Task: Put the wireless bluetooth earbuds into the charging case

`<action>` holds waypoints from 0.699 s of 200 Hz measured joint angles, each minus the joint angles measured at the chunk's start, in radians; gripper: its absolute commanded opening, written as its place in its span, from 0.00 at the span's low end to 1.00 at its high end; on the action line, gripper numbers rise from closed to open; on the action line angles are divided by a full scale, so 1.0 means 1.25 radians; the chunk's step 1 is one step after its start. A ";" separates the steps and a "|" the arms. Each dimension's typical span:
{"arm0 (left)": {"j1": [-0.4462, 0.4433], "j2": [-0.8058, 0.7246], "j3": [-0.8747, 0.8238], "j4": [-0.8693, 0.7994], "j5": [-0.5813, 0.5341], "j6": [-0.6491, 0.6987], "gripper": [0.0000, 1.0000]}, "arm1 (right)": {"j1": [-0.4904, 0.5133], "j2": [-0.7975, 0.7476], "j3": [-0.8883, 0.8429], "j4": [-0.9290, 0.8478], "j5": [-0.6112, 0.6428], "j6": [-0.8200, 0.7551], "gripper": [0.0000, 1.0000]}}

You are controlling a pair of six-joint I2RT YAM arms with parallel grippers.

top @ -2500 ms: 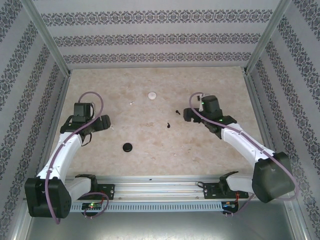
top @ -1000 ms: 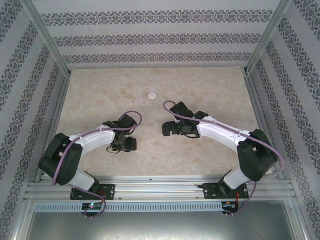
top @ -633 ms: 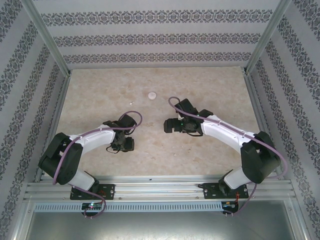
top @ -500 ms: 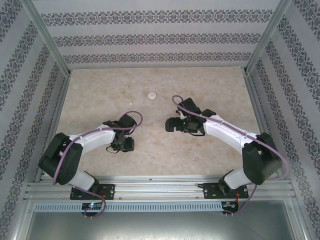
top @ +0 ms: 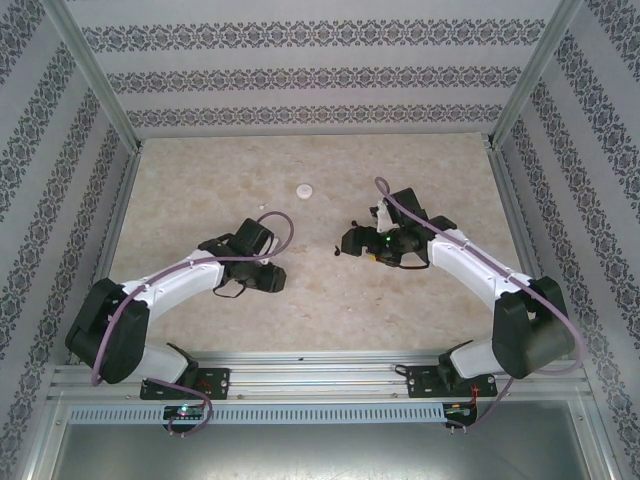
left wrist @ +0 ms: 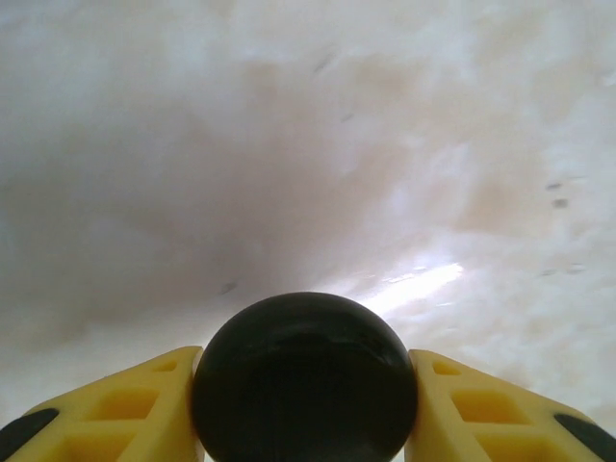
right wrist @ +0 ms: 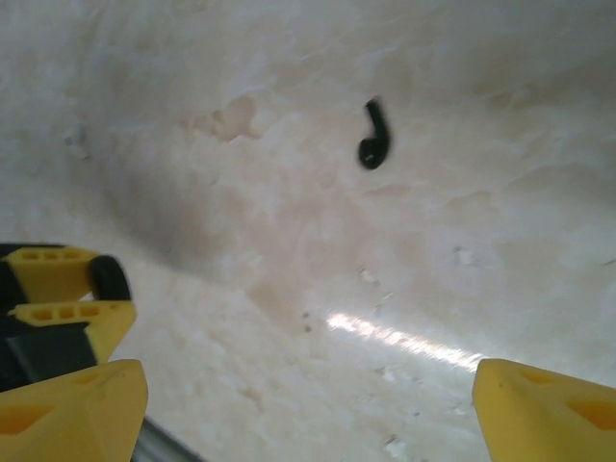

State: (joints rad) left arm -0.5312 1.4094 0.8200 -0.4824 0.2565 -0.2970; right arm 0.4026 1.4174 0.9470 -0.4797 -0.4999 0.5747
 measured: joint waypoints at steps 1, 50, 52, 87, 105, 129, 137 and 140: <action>0.000 0.000 0.001 0.001 0.002 0.002 0.38 | 0.000 0.001 0.000 0.000 -0.006 -0.001 0.85; -0.022 -0.009 0.022 0.055 0.098 0.069 0.38 | 0.012 0.079 0.067 -0.001 -0.175 0.000 0.77; -0.024 -0.009 0.023 0.055 0.100 0.071 0.38 | 0.013 0.085 0.070 -0.002 -0.180 -0.001 0.77; -0.069 -0.009 0.048 0.061 0.132 0.114 0.38 | 0.046 0.148 0.120 -0.011 -0.248 0.002 0.76; -0.083 -0.009 0.064 0.064 0.147 0.130 0.38 | 0.065 0.174 0.143 -0.018 -0.273 0.002 0.74; -0.088 -0.009 0.070 0.080 0.161 0.139 0.38 | 0.078 0.201 0.154 -0.021 -0.301 0.002 0.73; -0.088 -0.009 0.070 0.083 0.166 0.141 0.38 | 0.079 0.208 0.154 -0.023 -0.309 0.002 0.72; -0.088 -0.009 0.070 0.084 0.167 0.142 0.38 | 0.080 0.210 0.154 -0.023 -0.311 0.002 0.72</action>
State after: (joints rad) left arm -0.6407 1.3987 0.9081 -0.3771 0.4652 -0.1196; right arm 0.5022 1.6798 1.1400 -0.5079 -0.8886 0.5774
